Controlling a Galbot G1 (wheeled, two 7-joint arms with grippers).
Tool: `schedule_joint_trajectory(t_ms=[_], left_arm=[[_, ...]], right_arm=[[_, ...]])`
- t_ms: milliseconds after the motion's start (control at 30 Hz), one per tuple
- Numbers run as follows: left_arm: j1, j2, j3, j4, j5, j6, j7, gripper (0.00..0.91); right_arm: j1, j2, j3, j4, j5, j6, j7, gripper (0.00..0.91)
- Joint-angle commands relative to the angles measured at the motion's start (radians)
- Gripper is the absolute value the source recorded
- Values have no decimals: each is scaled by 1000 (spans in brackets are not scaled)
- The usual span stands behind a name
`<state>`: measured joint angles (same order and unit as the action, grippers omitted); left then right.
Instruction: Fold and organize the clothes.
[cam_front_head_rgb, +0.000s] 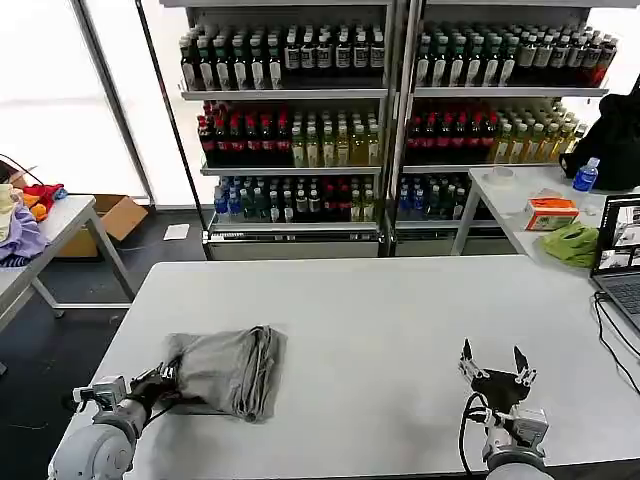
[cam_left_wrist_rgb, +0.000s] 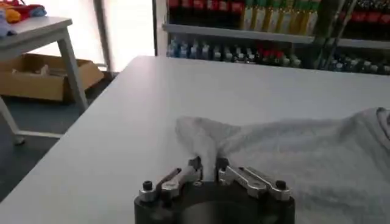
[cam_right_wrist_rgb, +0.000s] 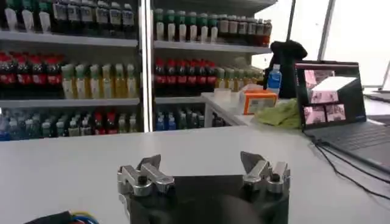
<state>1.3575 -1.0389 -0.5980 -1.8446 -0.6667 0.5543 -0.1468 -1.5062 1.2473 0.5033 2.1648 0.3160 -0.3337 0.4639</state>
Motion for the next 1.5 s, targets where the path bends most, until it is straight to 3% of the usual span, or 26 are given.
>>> schedule_joint_trajectory(t_ms=[33,267,367,533,833,1033,1267,1500], left_arm=[[15,46,-139,-25,2,-5,2,0],[18,214,-400,16,29,-17,56,0],[37,269,-450,-5,38,-18,64,0],[57,247,-434,-95,109,-15,73,0],[130,121,-128,-318,227,3,33,0],[58,70,236,-416,235,24,-71,0],[-161,-86,562,-258,358,23,-67,0],[-356,-257,685,-9,411,22,-68,0]], right_arm=[[19,-3,-6,-9,2,-2,3,907],[48,-8,-31,-29,12,-1,4,907],[59,-8,-41,-33,16,-2,4,907],[71,-12,-49,-40,19,-4,3,907],[57,-17,-18,-38,28,-9,4,907],[43,3,-3,-53,9,-14,0,907],[26,65,-24,-44,-71,-58,-6,907],[29,109,-44,-48,-125,-79,-5,907]])
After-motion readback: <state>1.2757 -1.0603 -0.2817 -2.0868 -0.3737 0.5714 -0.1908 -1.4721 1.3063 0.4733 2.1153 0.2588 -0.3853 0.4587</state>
